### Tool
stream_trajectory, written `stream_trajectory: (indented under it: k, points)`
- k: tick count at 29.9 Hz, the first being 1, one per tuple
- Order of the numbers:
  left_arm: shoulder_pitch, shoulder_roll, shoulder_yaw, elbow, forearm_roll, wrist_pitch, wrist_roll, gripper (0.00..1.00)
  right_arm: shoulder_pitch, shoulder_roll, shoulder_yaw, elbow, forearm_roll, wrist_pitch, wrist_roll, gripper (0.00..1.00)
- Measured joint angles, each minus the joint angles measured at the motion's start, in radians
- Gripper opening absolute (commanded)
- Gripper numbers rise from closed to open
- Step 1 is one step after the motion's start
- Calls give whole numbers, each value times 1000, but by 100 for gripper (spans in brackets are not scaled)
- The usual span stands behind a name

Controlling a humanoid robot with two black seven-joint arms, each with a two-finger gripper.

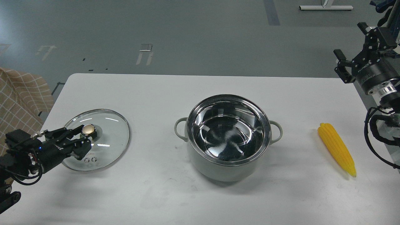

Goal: Open pot and put corn in
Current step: 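Release the lid knob and raise the left gripper away, then reach the right gripper down and grasp the yellow corn cob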

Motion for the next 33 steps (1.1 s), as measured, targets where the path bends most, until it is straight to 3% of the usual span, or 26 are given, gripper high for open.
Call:
stream_trajectory:
  k: [10, 14, 22, 27, 33]
  points:
    - [-25, 27, -15, -18, -42, -1, 0, 86, 4, -4, 0, 0, 0, 2, 0, 100]
    - [-111, 92, -20, -73, -183, -25, 0, 87, 21, -49, -10, 4, -24, 3, 0, 100]
    - [-395, 126, -33, -163, -661, -284, 0, 87, 189, -182, -249, 52, -426, 7, 0, 100]
    - [-532, 87, -38, -166, -1001, -456, 0, 87, 263, -289, -401, 170, -750, 7, 0, 100]
    - [-565, 48, -38, -175, -1115, -506, 0, 88, 301, -328, -517, 215, -1206, 6, 0, 100]
